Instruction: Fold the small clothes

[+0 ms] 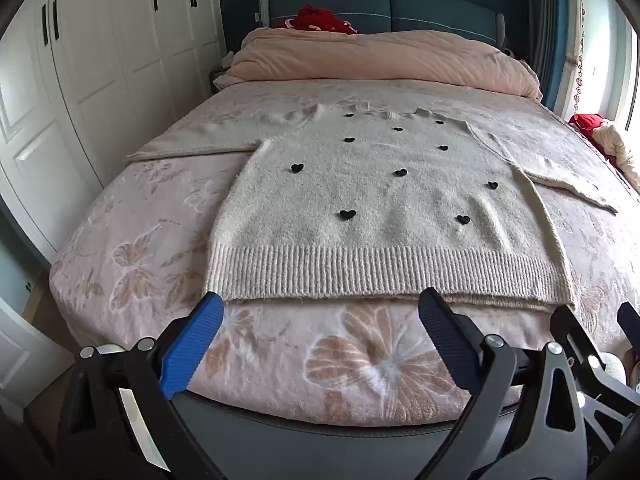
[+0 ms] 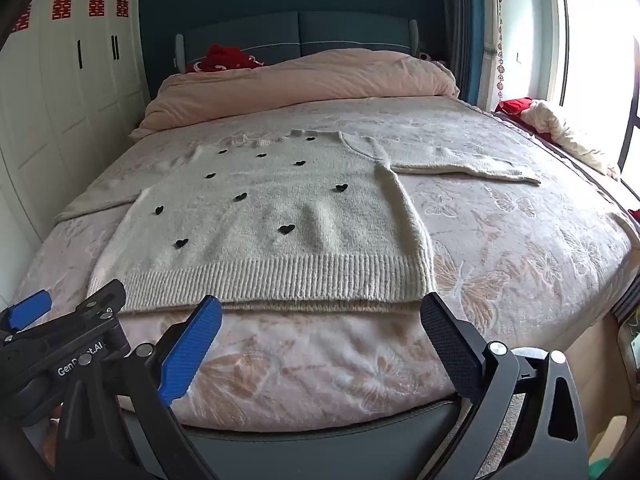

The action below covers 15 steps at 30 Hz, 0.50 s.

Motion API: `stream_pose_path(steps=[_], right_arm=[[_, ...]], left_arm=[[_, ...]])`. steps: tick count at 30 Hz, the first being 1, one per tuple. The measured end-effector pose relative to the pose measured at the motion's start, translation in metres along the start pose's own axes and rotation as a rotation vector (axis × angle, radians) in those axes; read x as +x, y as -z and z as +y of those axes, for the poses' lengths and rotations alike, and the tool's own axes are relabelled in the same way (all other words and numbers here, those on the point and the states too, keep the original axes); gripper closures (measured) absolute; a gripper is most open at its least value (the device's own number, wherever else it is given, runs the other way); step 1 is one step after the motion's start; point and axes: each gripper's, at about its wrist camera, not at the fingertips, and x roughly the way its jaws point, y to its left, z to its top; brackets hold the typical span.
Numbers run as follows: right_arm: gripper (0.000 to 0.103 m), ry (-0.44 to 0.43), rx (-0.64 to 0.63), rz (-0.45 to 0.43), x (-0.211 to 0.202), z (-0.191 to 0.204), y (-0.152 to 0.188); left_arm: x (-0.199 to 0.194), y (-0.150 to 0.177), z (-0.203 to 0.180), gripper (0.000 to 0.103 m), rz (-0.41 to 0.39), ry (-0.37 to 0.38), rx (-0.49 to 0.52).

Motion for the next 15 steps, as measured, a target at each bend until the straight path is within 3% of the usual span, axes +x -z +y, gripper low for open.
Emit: stream_pose_path(steps=[5,15], right_arm=[[0.005,-0.001,0.002,-0.009,0.0008,-0.0008,0.0009],[0.005,-0.008,0.010,0.007,0.0021,0.0019,0.0000]], left_arm=[[0.0063,-0.0016,0.0019,0.007,0.034,0.013,-0.009],[-0.0004,-0.0047,0.0007,0.008,0.016,-0.017,0.004]])
